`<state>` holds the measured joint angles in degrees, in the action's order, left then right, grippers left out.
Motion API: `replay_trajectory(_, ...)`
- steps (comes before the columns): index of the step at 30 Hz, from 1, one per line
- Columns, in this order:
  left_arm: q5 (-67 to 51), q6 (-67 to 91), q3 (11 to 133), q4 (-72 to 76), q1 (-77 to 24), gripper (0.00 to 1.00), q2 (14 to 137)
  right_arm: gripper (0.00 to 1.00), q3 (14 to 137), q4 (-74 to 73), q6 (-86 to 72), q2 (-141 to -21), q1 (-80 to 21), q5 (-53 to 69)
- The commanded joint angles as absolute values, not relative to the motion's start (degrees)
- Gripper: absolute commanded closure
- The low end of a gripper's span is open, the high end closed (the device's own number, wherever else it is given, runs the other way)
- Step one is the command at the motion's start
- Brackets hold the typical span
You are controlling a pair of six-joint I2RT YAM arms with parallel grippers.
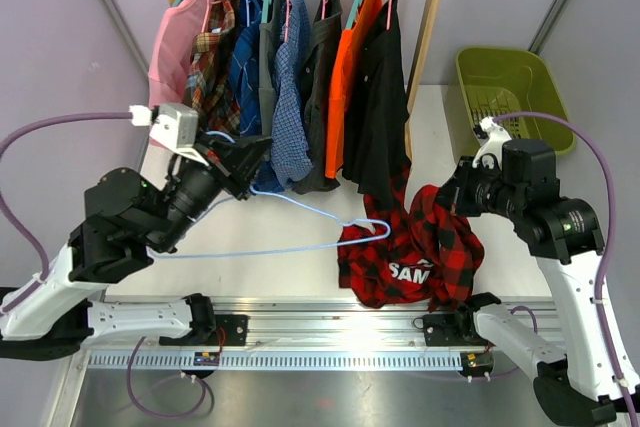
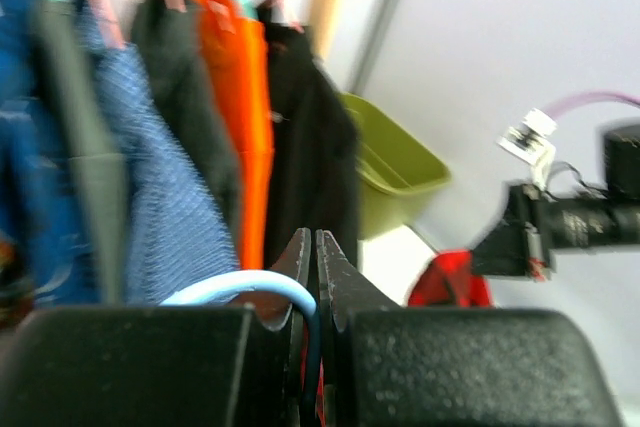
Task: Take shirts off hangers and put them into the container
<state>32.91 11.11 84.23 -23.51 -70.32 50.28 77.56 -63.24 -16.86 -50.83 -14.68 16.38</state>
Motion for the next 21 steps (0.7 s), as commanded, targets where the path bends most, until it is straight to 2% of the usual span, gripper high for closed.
replay_trajectory(1,20.76,12.92,80.61,-17.06,-70.4,1.0,51.24,1.0,78.22,-62.22,-14.68,-50.27,-14.76,20.56)
replay_trajectory(2,19.26,13.01,79.64,-15.14,-70.4,1.0,51.33,0.78,78.22,-62.31,-14.68,-50.27,-14.77,20.48)
replay_trajectory(3,17.77,13.18,78.93,-14.6,-70.4,1.0,51.68,0.48,78.31,-62.58,-14.33,-49.84,-14.77,20.39)
replay_trajectory(4,15.4,13.44,78.32,-13.98,-70.4,1.0,51.85,0.23,78.92,-62.93,-14.07,-49.57,-14.77,19.17)
replay_trajectory(5,14.25,13.45,76.4,-12.32,-70.4,1.0,51.94,0.01,79.45,-63.1,-13.8,-49.14,-14.77,18.55)
replay_trajectory(9,8.98,13.62,71.99,-9.32,-70.31,1.0,53.17,0.0,85.94,-64.51,-12.92,-46.85,-14.68,16.08)
replay_trajectory(13,3.97,16.25,68.47,-6.07,-69.7,1.0,54.84,0.0,92.36,-64.86,-13.18,-46.14,-14.77,22.13)
replay_trajectory(21,-13.42,24.24,63.11,4.29,-61.88,1.0,58.97,0.0,93.34,-66.79,-11.78,-42.63,-14.68,32.25)
